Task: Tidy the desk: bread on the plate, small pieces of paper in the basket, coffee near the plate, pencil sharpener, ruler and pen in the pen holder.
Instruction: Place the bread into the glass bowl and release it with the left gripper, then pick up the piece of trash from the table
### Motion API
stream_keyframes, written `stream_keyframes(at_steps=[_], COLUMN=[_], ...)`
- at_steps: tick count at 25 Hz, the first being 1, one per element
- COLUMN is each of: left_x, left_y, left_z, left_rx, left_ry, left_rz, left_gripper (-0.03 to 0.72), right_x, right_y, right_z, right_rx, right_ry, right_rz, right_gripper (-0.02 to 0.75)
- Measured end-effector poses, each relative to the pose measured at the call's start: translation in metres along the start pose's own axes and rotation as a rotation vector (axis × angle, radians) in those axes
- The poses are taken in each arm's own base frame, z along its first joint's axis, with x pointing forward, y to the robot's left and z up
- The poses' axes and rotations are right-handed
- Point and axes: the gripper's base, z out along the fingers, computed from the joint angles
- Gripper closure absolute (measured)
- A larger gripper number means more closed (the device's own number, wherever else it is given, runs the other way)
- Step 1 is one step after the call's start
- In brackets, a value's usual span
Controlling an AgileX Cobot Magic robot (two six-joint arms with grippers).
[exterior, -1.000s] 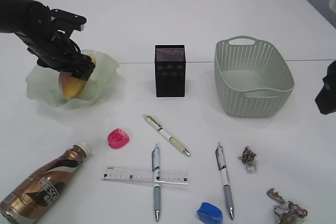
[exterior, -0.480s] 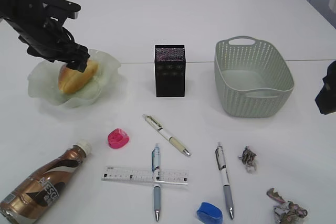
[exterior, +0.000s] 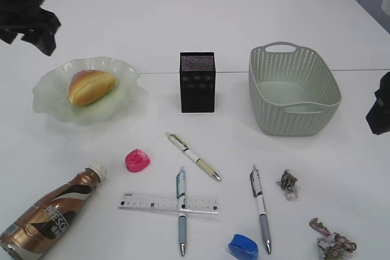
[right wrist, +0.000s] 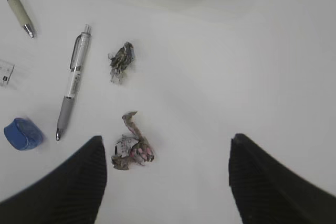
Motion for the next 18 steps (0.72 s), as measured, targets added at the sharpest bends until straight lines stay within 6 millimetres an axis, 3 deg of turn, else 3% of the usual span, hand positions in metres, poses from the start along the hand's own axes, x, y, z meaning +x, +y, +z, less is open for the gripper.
stream_keyframes(at_steps=[6,14,18], left_x=[0.016,0.068,0.097], left_y=[0.007,-0.005,-0.006], left_z=[-0.056,-0.069,-0.091], left_rx=[0.012,0.138,0.167], left_ry=[0.01,0.09,0.061], left_rz=[-0.03,-0.058,-0.074], left_gripper=[0.174,0.178,0.178], right_x=[0.004,0.012,0.013], right_y=[0.0,-0.001,-0.001], right_z=[-0.002,-0.013,-0.014], right_rx=[0.0,-0.001,-0.009], right_ry=[0.056,0.061,0.064], right_rz=[0.004,0.009,0.013], right_gripper=[0.207,0.207,0.207])
